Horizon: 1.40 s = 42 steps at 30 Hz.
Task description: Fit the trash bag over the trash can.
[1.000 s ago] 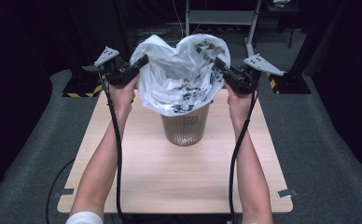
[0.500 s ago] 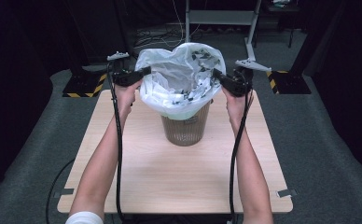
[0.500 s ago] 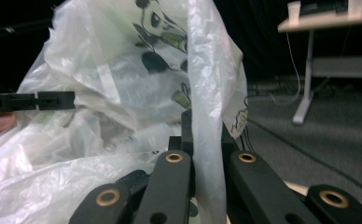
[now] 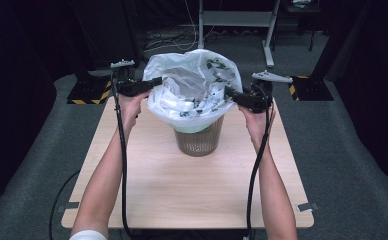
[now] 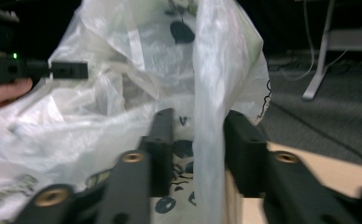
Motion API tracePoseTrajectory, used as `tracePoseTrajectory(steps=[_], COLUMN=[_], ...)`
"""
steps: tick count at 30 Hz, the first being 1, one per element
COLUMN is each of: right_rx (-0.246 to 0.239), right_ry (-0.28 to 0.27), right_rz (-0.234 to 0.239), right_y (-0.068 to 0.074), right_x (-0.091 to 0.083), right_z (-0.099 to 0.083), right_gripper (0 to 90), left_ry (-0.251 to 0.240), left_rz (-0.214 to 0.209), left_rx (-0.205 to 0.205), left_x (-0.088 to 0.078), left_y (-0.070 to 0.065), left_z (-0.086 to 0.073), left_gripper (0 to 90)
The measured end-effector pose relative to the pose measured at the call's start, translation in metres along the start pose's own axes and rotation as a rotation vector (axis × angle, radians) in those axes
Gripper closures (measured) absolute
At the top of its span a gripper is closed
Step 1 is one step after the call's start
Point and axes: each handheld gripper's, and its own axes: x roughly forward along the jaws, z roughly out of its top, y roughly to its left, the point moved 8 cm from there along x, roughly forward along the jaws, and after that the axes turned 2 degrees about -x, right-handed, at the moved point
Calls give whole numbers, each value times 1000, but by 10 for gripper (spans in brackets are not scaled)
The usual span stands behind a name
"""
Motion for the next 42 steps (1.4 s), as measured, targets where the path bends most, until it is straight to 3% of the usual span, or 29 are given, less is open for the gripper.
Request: tracePoseTrajectory(steps=[5, 8, 9, 10, 13, 17, 18, 20, 22, 26, 30, 33, 34, 37, 40, 42], right_rx=[-48, -79, -86, -86, -94, -95, -107, -129, -124, -127, -159, -108, -96, -67, -53, -64], right_ry=[-53, -67, -58, -58, -45, -27, -13, 9, -6, -74, -50, -1, 10, 8, -9, -6], right_rz=[-31, -36, -44, -44, -36, -11, -9, 0, -3, 2, -55, 8, 7, 20, 46, 59], right_y=[2, 0, -1, -1, 7, 22, 27, 35, 37, 32, 19, 11, 9, 16, 32, 44], right_x=[-16, -19, -17, -17, -15, -16, -16, -17, -22, -38, -30, -15, -11, -10, -12, -12], right_z=[13, 16, 12, 12, 0, -14, -19, -26, -24, 1, 20, 15, 10, -6, -15, -19], right_gripper=[518, 669, 777, 777, 878, 896, 895, 849, 710, 511, 480, 647, 730, 849, 882, 873], left_ry=[-15, -3, 7, 13, 29, 56, 58, 54, 38, -11, -42, -23, -15, 23, 42, 37], left_rz=[2, 25, 31, 36, 50, 94, 87, 88, 38, 40, -1, -2, 1, 14, 52, 57], left_rx=[53, 109, 129, 140, 157, 152, 145, 107, 47, 47, 38, 83, 93, 129, 138, 115], left_x=[-17, -19, -18, -16, -8, 8, 12, 15, 11, -10, -29, -29, -28, -14, 4, 14], left_y=[-12, -17, -18, -18, -14, -1, 3, 10, 11, 6, -6, -11, -11, -8, 0, 6], left_z=[-3, -7, -8, -9, -11, -12, -12, -12, -13, -13, -15, -21, -22, -27, -24, -19], left_gripper=[457, 611, 744, 744, 865, 877, 876, 839, 708, 513, 414, 542, 633, 844, 892, 894])
